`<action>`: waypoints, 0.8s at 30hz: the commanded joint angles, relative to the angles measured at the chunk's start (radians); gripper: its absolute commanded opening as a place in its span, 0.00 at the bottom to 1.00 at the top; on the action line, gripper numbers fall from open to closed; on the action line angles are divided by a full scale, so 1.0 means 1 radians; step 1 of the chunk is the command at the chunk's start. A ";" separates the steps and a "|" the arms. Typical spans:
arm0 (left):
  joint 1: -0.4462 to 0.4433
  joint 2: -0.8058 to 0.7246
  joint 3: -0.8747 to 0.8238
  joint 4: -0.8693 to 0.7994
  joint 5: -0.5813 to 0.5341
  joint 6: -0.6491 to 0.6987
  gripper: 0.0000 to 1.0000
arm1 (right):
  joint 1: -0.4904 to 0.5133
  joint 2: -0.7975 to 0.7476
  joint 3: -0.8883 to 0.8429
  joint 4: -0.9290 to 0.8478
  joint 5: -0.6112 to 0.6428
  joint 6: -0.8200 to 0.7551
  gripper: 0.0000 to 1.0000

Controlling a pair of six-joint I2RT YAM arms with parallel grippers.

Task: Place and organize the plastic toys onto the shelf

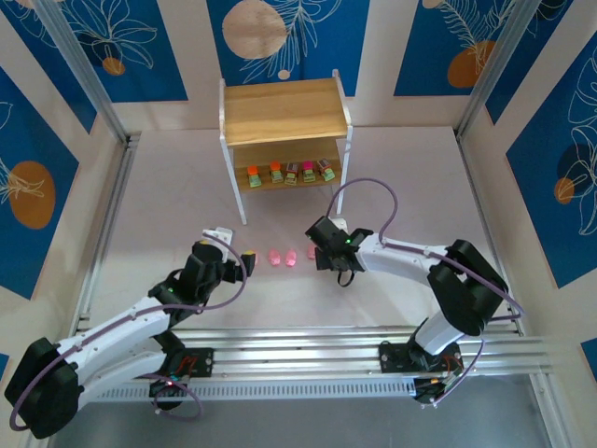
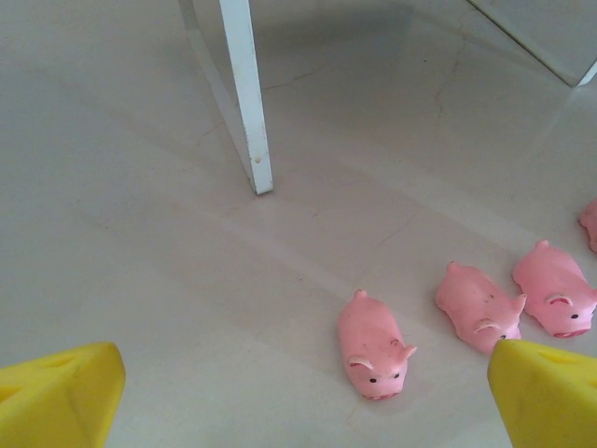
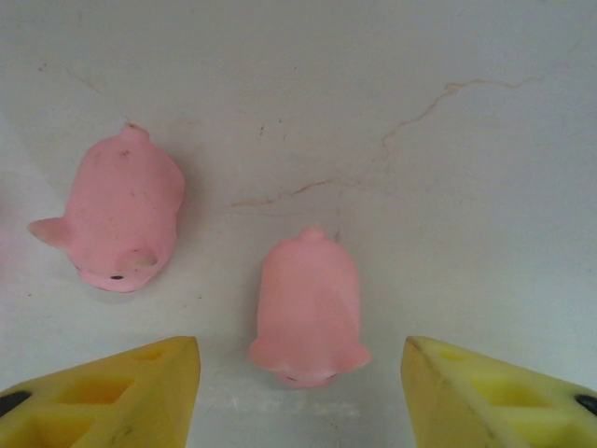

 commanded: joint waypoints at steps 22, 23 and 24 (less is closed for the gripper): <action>0.022 -0.014 -0.008 0.014 0.016 -0.014 1.00 | -0.010 0.082 0.055 -0.023 -0.011 0.015 0.46; 0.023 -0.014 -0.008 0.015 0.016 -0.014 1.00 | -0.011 0.084 0.054 -0.024 -0.011 0.016 0.45; 0.023 -0.014 -0.008 0.015 0.018 -0.014 1.00 | -0.013 0.086 0.053 -0.025 -0.009 0.019 0.45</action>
